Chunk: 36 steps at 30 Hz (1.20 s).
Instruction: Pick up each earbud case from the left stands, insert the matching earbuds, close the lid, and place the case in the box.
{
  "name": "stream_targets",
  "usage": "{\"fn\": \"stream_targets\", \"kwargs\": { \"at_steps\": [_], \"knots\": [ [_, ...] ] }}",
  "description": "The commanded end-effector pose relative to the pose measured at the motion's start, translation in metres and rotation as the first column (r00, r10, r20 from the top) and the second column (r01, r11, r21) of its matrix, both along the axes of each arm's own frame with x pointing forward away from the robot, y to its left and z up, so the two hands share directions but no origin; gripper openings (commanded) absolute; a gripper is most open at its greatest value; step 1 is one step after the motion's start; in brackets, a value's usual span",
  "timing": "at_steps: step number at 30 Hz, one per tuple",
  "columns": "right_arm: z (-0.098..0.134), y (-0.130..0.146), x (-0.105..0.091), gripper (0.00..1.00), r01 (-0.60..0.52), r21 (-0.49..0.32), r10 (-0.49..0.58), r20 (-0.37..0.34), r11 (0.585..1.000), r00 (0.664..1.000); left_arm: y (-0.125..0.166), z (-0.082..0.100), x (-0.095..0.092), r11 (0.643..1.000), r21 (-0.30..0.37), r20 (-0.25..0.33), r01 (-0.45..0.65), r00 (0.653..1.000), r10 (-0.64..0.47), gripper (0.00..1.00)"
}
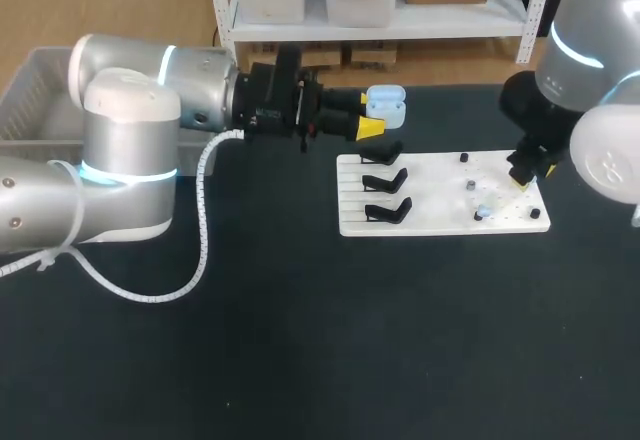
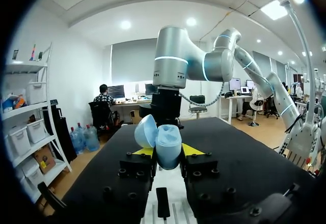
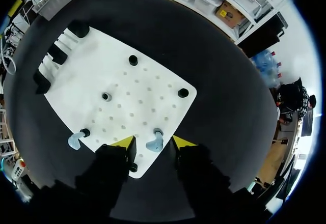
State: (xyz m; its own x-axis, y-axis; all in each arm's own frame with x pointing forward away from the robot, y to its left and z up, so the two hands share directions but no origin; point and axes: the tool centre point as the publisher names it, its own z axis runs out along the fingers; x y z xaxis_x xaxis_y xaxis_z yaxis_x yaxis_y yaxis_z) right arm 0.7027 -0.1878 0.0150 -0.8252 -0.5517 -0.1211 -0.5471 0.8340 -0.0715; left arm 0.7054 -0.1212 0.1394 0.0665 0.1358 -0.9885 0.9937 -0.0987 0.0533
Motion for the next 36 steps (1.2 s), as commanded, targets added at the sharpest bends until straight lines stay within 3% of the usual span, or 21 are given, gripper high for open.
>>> {"fn": "stream_targets", "kwargs": {
  "at_steps": [1,22,36],
  "knots": [
    [-0.0013,-0.0012,-0.0020,0.40,0.003,0.000,-0.003,0.012,1.000,1.000,0.0000,-0.0007,-0.0016,1.000,-0.003,0.004,-0.006,1.000,0.006,0.00],
    [-0.0024,-0.0004,-0.0024,0.35,0.016,-0.002,-0.016,0.017,1.000,1.000,0.0000,-0.0007,-0.0016,1.000,-0.003,0.004,-0.006,1.000,0.006,0.00],
    [-0.0041,-0.0009,-0.0030,0.24,0.017,-0.007,-0.017,0.018,1.000,1.000,0.0000,-0.0007,-0.0016,1.000,-0.003,0.004,-0.006,1.000,0.006,0.00]
  ]
}}
